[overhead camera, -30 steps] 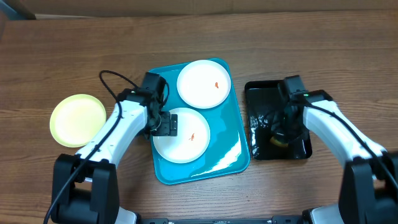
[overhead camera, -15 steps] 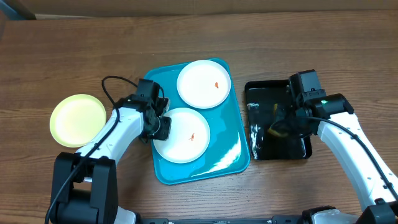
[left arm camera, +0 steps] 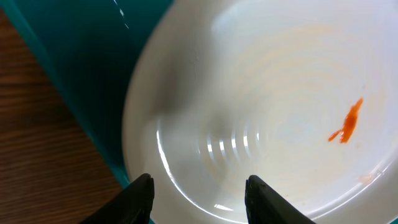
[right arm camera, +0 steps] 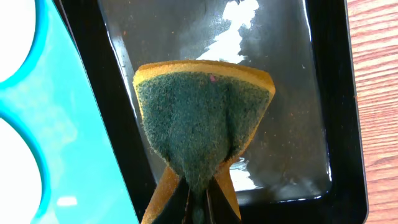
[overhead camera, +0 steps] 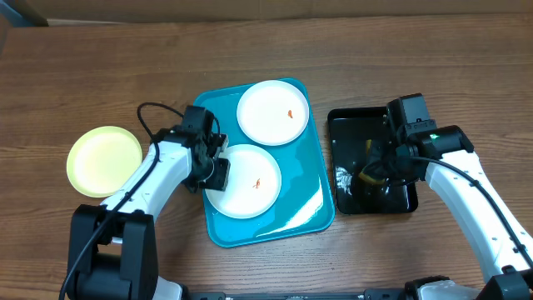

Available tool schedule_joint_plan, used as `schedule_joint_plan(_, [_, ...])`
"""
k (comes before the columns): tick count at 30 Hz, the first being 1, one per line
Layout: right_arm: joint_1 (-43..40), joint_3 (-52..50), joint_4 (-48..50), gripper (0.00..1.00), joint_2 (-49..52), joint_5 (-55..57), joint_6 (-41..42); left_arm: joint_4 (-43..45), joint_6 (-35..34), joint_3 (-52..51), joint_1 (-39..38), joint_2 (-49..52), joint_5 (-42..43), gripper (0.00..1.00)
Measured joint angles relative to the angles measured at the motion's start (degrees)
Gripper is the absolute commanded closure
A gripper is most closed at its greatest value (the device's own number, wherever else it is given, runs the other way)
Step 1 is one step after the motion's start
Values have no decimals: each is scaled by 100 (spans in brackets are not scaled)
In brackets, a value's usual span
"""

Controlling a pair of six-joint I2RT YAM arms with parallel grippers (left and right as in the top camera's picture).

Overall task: Clean dirty plates on tray and stack at the side
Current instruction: 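Grasp the sponge in the black tray with the right gripper and wet it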

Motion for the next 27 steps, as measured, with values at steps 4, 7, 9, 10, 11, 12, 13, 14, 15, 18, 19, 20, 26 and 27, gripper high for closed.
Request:
schedule_joint_plan(4, [2,0,-13,96,0,-2,-39,-11,-70,197,0,-11,-197,45])
schedule_joint_plan(7, [2,-2,-11,96,0,-2,-63,-31,-105,199,0,-11,-326,45])
schedule_joint_plan(9, [2,0,-13,96,0,-2,-70,-33,-109,199,0,-11,-448,45])
schedule_joint_plan(10, [0,0,-11,96,0,-2,-70,-28,-111,199,0,-11,-507,45])
schedule_joint_plan(11, [2,0,-11,96,0,-2,-72,-22,-111,199,0,-11,-566,44])
schedule_joint_plan(12, [2,0,-11,96,0,0,-79,28,-111,192,2,-11,-610,44])
schedule_joint_plan(13, [2,0,-11,96,0,0,-83,111,-111,173,2,-11,-625,45])
schedule_joint_plan(14, [0,0,-11,96,0,-2,-81,188,-111,151,2,-11,-625,45])
schedule_joint_plan(15, [2,0,-11,96,0,-2,-83,310,-114,98,2,-11,-616,46])
schedule_joint_plan(18, [2,-2,-11,96,0,-2,-83,638,-116,-98,2,-11,-492,47])
schedule_joint_plan(19, [2,0,-11,96,0,0,-83,734,-118,-179,2,-11,-435,49])
schedule_joint_plan(20, [2,0,-11,96,-2,-2,-85,876,-127,-304,0,-11,-348,51])
schedule_joint_plan(26, [0,0,-9,96,0,-2,-90,1014,-216,-728,0,-11,-98,78])
schedule_joint_plan(27, [2,0,-11,96,0,-2,-90,1010,-264,-730,2,-15,-92,84])
